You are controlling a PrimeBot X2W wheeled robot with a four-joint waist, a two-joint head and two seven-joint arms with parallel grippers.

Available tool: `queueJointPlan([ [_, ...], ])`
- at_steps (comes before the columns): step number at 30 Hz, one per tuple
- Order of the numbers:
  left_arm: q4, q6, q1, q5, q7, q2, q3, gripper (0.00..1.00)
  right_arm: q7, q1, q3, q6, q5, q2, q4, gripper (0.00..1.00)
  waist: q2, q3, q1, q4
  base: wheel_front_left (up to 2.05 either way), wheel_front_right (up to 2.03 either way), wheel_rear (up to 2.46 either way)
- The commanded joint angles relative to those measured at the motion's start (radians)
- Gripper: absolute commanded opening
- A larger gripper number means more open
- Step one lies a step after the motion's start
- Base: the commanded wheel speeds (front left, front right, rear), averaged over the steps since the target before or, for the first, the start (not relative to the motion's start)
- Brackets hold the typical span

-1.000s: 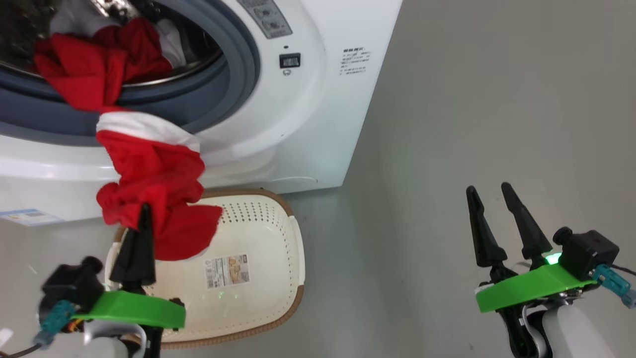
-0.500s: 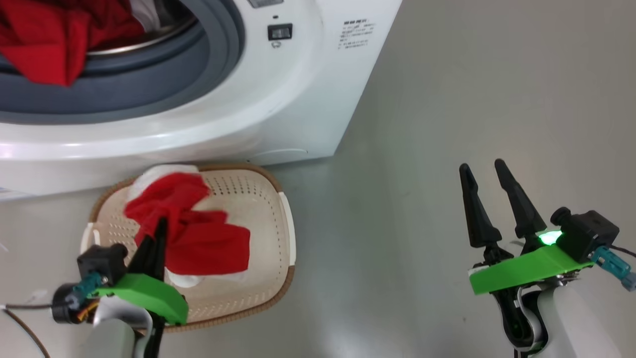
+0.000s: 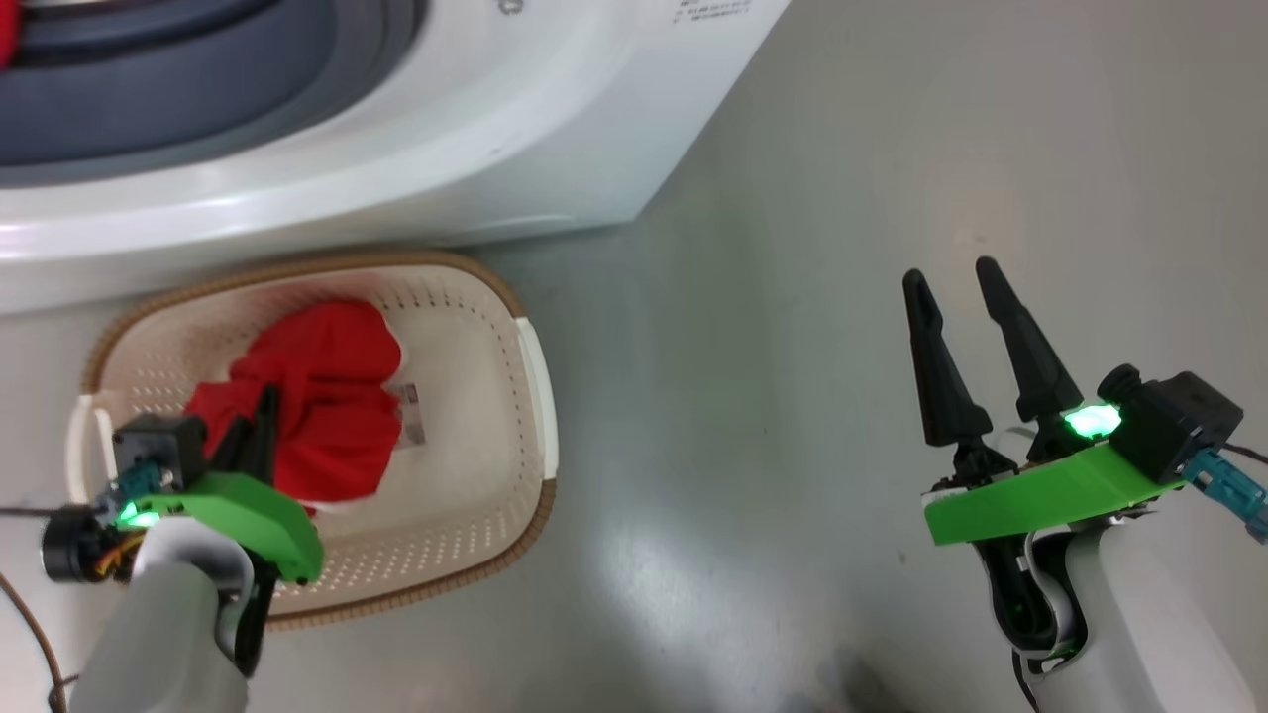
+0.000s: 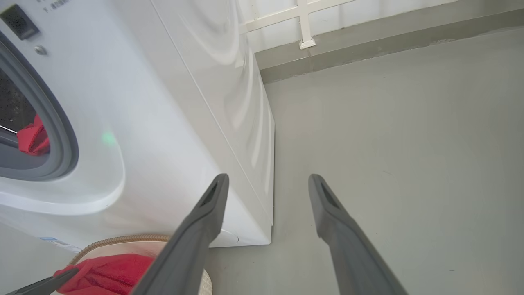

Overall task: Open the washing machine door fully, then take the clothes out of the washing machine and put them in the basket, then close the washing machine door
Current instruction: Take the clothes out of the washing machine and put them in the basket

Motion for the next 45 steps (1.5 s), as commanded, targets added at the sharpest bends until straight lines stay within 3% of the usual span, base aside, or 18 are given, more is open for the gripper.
queueJointPlan([
  [1, -0.003, -0.005, -0.003, 0.005, -0.005, 0.037, 0.017, 0.0, -0.006, -0.001, 0.02, 0.006, 0.012, 0.0, -0.028, 1.0, 0.0, 0.055, 0.0, -0.019, 0.0, 0.0, 0.0],
  [17, 0.114, -0.005, -0.133, -0.047, -0.005, 0.064, -0.02, 0.0, -0.006, -0.042, 0.019, 0.006, 0.008, 0.0, -0.06, 1.0, 0.0, 0.17, 0.0, -0.014, 0.0, 0.0, 0.0],
  [20, 0.118, -0.005, -0.138, -0.054, -0.005, 0.063, -0.017, 0.39, -0.006, -0.044, 0.019, 0.006, 0.005, 0.0, -0.06, 1.0, 0.0, 0.169, 0.0, -0.012, 0.0, 0.0, 0.0],
  [21, 0.12, -0.005, -0.139, -0.055, -0.005, 0.062, -0.016, 0.65, -0.006, -0.044, 0.018, 0.006, 0.004, 0.0, -0.059, 1.0, 0.0, 0.167, 0.0, -0.011, 0.0, 0.0, 0.0],
  [22, 0.123, -0.005, -0.14, -0.057, -0.005, 0.061, -0.015, 0.97, -0.006, -0.044, 0.018, 0.006, 0.002, 0.0, -0.058, 1.0, 0.0, 0.165, 0.0, -0.01, 0.0, 0.0, 0.0],
  [23, 0.124, -0.005, -0.14, -0.059, -0.005, 0.06, -0.013, 1.0, -0.006, -0.044, 0.018, 0.006, 0.001, 0.0, -0.057, 1.0, 0.0, 0.163, 0.0, -0.009, 0.0, 0.0, 0.0],
  [45, 0.031, -0.005, -0.036, -0.085, -0.005, 0.025, 0.029, 1.0, -0.006, -0.03, 0.008, 0.006, -0.016, 0.0, -0.019, 1.0, 0.0, 0.018, 0.0, 0.02, 0.0, 0.0, 0.0],
])
